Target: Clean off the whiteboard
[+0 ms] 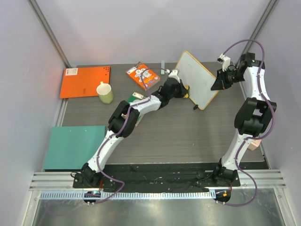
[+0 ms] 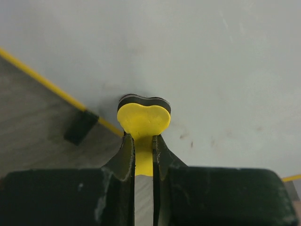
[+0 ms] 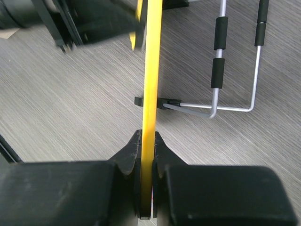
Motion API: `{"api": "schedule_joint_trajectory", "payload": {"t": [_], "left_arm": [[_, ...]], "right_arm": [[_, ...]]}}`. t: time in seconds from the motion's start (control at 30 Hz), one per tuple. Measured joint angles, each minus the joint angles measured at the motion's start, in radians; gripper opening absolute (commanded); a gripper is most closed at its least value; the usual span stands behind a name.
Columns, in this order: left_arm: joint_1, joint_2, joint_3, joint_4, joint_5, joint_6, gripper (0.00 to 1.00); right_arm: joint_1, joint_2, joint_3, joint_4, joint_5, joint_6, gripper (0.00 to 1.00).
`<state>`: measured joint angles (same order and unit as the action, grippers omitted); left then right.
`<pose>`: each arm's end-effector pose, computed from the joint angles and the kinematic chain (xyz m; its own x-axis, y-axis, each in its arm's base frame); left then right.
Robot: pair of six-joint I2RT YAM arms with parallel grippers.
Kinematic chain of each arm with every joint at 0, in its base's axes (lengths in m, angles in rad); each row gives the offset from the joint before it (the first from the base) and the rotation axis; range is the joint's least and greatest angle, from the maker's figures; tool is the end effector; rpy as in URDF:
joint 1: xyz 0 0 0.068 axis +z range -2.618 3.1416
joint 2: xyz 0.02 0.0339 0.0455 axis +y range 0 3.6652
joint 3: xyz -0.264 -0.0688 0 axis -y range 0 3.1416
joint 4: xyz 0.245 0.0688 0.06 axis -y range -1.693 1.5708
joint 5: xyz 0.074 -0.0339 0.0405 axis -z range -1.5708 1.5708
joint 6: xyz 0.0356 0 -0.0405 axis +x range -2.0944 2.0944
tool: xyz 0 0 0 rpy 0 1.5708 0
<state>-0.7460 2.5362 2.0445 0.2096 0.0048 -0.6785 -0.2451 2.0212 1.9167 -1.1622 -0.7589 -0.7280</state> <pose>0.4307 -0.3983 0.1705 -0.5873 -0.3119 -0.7469 0.4027 0.6879 -0.6039 0.4083 -0.0769 0.2900 -0.6751 -0.3288 -0.6604 -0.6337 0.7168 0.2909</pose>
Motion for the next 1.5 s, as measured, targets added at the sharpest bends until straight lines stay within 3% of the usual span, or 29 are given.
{"api": "schedule_joint_trajectory", "payload": {"t": [0.27, 0.5, 0.7, 1.03, 1.23, 1.5], "left_arm": [[-0.040, -0.011, -0.095, -0.039, 0.072, -0.067, 0.00], [-0.075, -0.077, -0.225, 0.030, 0.067, -0.076, 0.00], [-0.101, -0.082, -0.217, 0.026, 0.045, -0.066, 0.00], [-0.090, -0.103, -0.200, 0.047, -0.185, -0.008, 0.00], [-0.059, -0.055, 0.004, 0.038, -0.218, 0.010, 0.00], [-0.064, -0.010, 0.021, 0.233, -0.274, 0.005, 0.00]], "right_arm": [[0.001, -0.019, -0.021, 0.005, 0.000, -0.019, 0.01], [0.004, -0.032, -0.039, 0.006, -0.012, -0.085, 0.01], [0.009, -0.034, -0.042, 0.006, -0.017, -0.109, 0.01], [0.009, -0.047, -0.062, 0.015, -0.017, -0.112, 0.01], [0.008, -0.047, -0.062, 0.022, -0.008, -0.065, 0.01], [0.007, -0.046, -0.060, 0.034, 0.004, -0.023, 0.01]]}}
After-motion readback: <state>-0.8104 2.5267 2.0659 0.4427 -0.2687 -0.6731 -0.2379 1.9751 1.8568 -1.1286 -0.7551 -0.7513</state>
